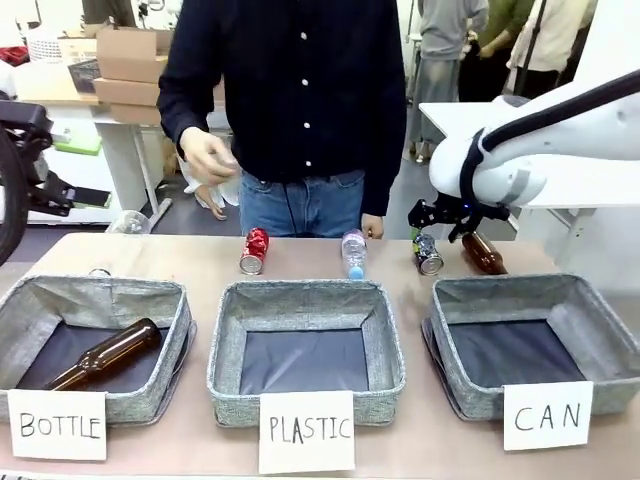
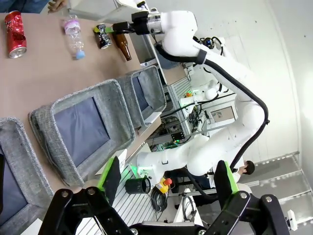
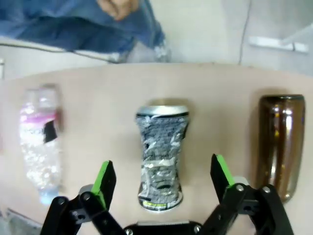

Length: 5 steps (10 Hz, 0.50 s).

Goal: Sort the can waste into the basket.
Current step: Pick up the can waste from the table and place it in the right Fabric basket.

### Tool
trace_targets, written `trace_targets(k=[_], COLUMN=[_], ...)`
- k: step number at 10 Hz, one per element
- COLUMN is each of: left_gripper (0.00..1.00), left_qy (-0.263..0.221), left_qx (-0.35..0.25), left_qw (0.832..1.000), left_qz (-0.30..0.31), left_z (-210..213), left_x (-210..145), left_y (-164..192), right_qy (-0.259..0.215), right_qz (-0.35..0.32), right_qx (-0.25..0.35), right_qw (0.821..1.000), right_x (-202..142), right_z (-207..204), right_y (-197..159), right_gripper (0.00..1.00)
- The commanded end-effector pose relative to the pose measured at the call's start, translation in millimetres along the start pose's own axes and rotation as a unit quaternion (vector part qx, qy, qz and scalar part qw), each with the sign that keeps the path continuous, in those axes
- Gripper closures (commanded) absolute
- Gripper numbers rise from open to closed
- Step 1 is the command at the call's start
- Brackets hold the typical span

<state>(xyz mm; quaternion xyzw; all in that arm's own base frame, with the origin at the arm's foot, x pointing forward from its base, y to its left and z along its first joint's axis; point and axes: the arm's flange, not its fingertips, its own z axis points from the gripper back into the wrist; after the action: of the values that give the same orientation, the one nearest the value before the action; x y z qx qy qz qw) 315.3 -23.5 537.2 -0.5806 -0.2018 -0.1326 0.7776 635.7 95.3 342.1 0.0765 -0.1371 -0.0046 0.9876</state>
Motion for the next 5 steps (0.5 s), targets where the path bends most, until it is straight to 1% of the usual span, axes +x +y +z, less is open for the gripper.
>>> trace_targets(k=[1, 3, 5], left_gripper=[0.00, 0.00, 0.00], left_qy=[-0.007, -0.007, -0.007], left_qx=[-0.012, -0.012, -0.012], left_qw=[1.000, 1.000, 1.000], left_qz=[-0.012, -0.012, -0.012], left_z=[-1.9, -1.9, -1.9], left_x=[2.6, 2.6, 2.6], left_y=[-0.4, -0.4, -0.4], right_qy=[0.039, 0.059, 0.076], right_qz=[-0.017, -0.011, -0.009], right_qx=[-0.022, -0.016, -0.026], right_qw=[0.999, 0.998, 0.997], right_x=[22.4, 25.2, 24.7], right_z=[-12.3, -25.6, -36.1], right_y=[14.1, 12.4, 9.5], right_gripper=[0.00, 0.00, 0.00])
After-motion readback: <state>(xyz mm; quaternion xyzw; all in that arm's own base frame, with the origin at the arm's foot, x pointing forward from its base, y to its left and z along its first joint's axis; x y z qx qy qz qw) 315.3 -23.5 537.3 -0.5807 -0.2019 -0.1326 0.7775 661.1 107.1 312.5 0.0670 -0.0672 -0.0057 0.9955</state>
